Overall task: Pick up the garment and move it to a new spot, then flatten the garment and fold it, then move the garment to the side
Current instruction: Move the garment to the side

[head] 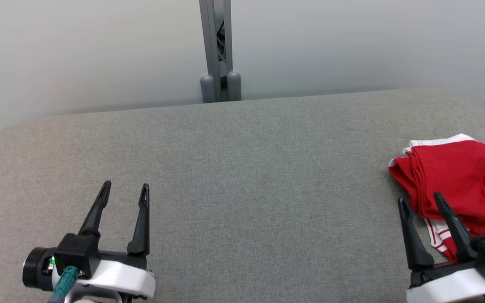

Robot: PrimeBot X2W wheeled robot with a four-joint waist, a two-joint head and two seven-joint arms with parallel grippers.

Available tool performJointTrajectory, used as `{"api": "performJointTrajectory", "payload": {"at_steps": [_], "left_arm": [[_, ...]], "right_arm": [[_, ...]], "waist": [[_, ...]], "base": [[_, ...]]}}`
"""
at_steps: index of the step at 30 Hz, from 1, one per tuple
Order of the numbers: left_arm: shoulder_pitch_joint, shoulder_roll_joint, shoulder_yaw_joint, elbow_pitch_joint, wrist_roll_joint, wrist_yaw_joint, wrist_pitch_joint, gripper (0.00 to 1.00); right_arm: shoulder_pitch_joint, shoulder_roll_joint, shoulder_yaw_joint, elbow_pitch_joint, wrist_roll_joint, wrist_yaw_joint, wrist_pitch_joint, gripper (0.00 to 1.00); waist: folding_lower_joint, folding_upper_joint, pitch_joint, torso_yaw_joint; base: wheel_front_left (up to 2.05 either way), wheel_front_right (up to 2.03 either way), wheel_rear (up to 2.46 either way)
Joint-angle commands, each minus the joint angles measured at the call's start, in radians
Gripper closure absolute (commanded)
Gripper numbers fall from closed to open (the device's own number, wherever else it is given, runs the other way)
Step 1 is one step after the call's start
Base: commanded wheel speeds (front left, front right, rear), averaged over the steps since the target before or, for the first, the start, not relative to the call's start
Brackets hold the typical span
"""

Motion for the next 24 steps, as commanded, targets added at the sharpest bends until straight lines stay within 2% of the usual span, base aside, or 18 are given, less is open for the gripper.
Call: {"api": "performJointTrajectory", "payload": {"at_steps": [1, 12, 24], "left_arm": [[0.013, 0.008, -0.002, -0.003, -0.004, 0.005, 0.002, 0.0], [0.064, 0.029, -0.006, -0.006, -0.011, 0.017, 0.025, 0.0], [0.064, 0.029, 0.001, 0.009, -0.017, 0.037, 0.026, 0.0]], "right_arm": [[0.018, -0.001, -0.008, -0.013, -0.012, 0.0, 0.007, 0.0], [0.098, 0.002, -0.044, -0.072, -0.027, 0.0, 0.039, 0.0], [0.11, 0.002, -0.057, -0.087, -0.019, 0.0, 0.045, 0.0]], "waist": [[0.0, 0.0, -0.012, -0.001], [0.0, 0.0, -0.035, 0.001], [0.0, 0.0, -0.041, 0.007]], "base": [[0.0, 0.0, 0.0], [0.0, 0.0, 0.0], [0.0, 0.0, 0.0]]}}
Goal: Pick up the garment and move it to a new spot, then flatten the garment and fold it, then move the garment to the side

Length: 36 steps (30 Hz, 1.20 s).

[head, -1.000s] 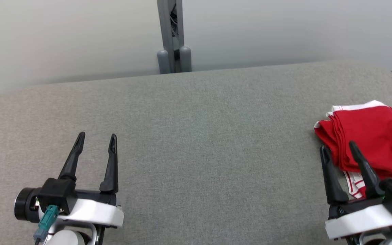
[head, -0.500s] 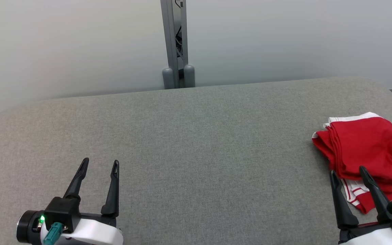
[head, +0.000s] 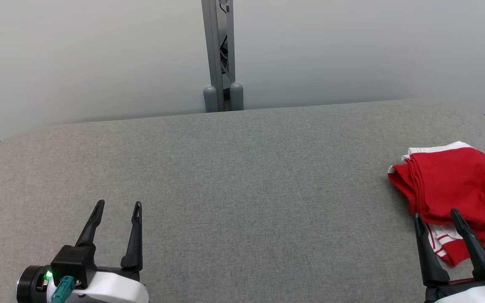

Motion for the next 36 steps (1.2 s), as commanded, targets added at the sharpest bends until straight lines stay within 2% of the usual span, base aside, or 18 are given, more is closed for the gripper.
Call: {"api": "performJointTrajectory", "payload": {"at_steps": [1, 21, 22, 25, 36], "left_arm": [[0.003, 0.002, 0.006, 0.004, -0.007, 0.005, -0.004, 0.0], [-0.007, -0.004, 0.001, 0.029, -0.026, 0.007, -0.014, 0.0], [0.0, -0.005, -0.001, 0.027, -0.02, 0.004, -0.008, 1.0], [0.016, -0.02, -0.009, 0.046, -0.023, 0.004, -0.003, 1.0], [-0.003, -0.062, 0.063, 0.019, -0.198, -0.005, 0.031, 1.0]], "right_arm": [[0.007, -0.003, -0.004, -0.006, 0.007, 0.0, 0.004, 0.0], [0.004, -0.003, -0.004, -0.016, 0.013, 0.0, 0.014, 0.0], [0.0, 0.0, -0.001, -0.011, 0.009, 0.0, 0.011, 1.0], [0.005, 0.008, 0.003, 0.013, 0.011, 0.0, 0.01, 1.0], [-0.056, -0.019, 0.013, 0.084, 0.258, 0.0, 0.022, 1.0]], "waist": [[0.0, -0.0001, 0.0, 0.002], [0.0, -0.0001, -0.006, 0.016], [0.0, -0.0001, -0.006, 0.016], [0.0, -0.0001, -0.006, 0.016], [0.0, -0.0001, -0.004, 0.017]], "base": [[0.0, 0.0, 0.0], [0.0, 0.0, 0.0], [0.0, 0.0, 0.0], [0.0, 0.0, 0.0], [0.0, 0.0, 0.0]]}}
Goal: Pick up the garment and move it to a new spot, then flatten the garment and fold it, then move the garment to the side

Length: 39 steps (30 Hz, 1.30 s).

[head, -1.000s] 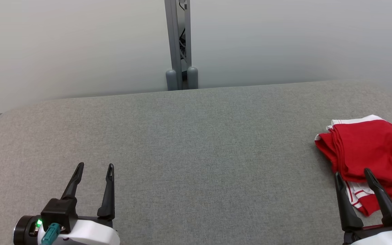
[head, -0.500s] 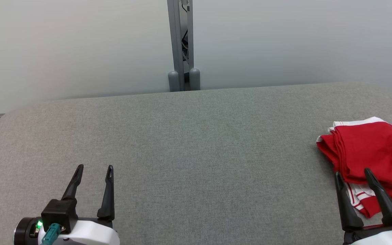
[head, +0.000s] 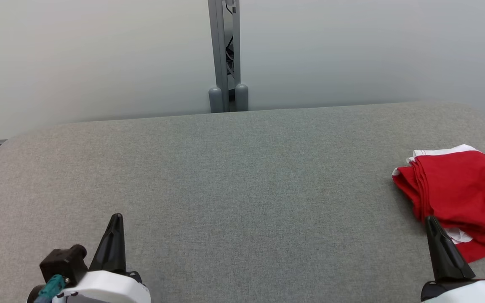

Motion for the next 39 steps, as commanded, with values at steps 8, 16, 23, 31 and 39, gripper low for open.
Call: {"api": "performJointTrajectory", "payload": {"at_steps": [8, 16, 23, 31, 39], "left_arm": [[-0.047, -0.02, 0.063, -0.03, -0.129, -0.012, 0.023, 1.0], [-0.059, -0.046, 0.105, -0.043, -0.233, -0.02, 0.045, 1.0], [-0.069, -0.067, 0.14, -0.054, -0.318, -0.026, 0.062, 1.0], [-0.08, -0.089, 0.177, -0.068, -0.407, -0.032, 0.08, 1.0], [-0.088, -0.109, 0.211, -0.08, -0.489, -0.037, 0.096, 1.0]], "right_arm": [[-0.076, -0.046, 0.028, 0.044, 0.201, 0.0, -0.006, 1.0], [-0.117, -0.096, 0.081, 0.078, 0.392, 0.0, -0.033, 1.0], [-0.151, -0.158, 0.147, 0.084, 0.569, 0.0, -0.074, 1.0], [-0.189, -0.239, 0.224, 0.078, 0.767, 0.0, -0.113, 1.0], [-0.224, -0.294, 0.262, 0.098, 0.929, 0.0, -0.132, 1.0]], "waist": [[0.0, 0.0, 0.001, 0.001], [0.0, 0.0, 0.003, 0.001], [0.0, 0.0, 0.004, 0.002], [0.0, 0.0, 0.007, 0.003], [0.0, 0.0, 0.009, 0.003]], "base": [[0.0, 0.0, 0.0], [0.0, 0.0, 0.0], [0.0, 0.0, 0.0], [0.0, 0.0, 0.0], [0.0, 0.0, 0.0]]}}
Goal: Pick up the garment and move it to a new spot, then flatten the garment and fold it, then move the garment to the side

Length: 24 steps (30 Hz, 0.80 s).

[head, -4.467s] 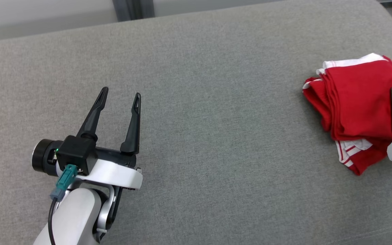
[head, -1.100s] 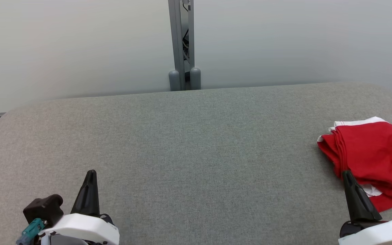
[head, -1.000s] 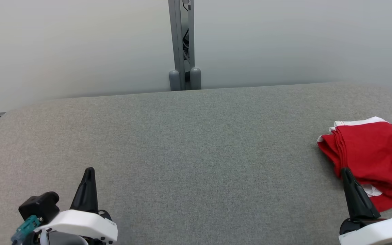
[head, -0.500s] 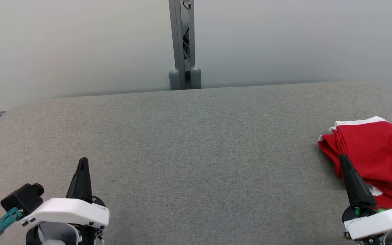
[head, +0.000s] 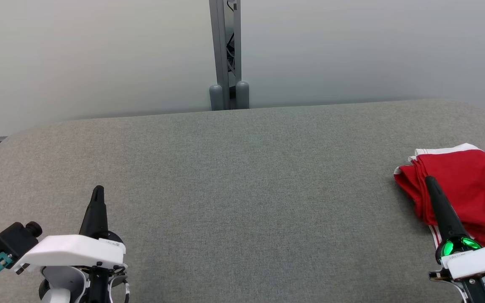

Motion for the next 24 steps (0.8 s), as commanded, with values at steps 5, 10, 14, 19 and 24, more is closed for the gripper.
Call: {"api": "performJointTrajectory", "payload": {"at_steps": [5, 10, 14, 19, 24], "left_arm": [[-0.034, -0.011, 0.037, -0.024, -0.071, -0.01, 0.014, 1.0], [-0.04, -0.021, 0.053, -0.029, -0.109, -0.012, 0.022, 1.0], [-0.043, -0.029, 0.067, -0.034, -0.143, -0.015, 0.029, 1.0], [-0.047, -0.04, 0.085, -0.039, -0.185, -0.017, 0.037, 1.0], [-0.052, -0.051, 0.101, -0.045, -0.227, -0.02, 0.045, 1.0]], "right_arm": [[-0.049, -0.041, 0.024, 0.013, 0.127, 0.0, -0.019, 1.0], [-0.063, -0.057, 0.038, 0.024, 0.191, 0.0, -0.027, 1.0], [-0.077, -0.072, 0.052, 0.035, 0.253, 0.0, -0.033, 1.0], [-0.093, -0.092, 0.07, 0.048, 0.328, 0.0, -0.041, 1.0], [-0.109, -0.11, 0.086, 0.06, 0.399, 0.0, -0.049, 1.0]], "waist": [[0.0, 0.0, 0.001, 0.001], [0.0, 0.0, 0.002, 0.001], [0.0, 0.0, 0.003, 0.001], [0.0, 0.0, 0.004, 0.002], [0.0, 0.0, 0.005, 0.002]], "base": [[0.0, 0.0, 0.0], [0.0, 0.0, 0.0], [0.0, 0.0, 0.0], [0.0, 0.0, 0.0], [0.0, 0.0, 0.0]]}}
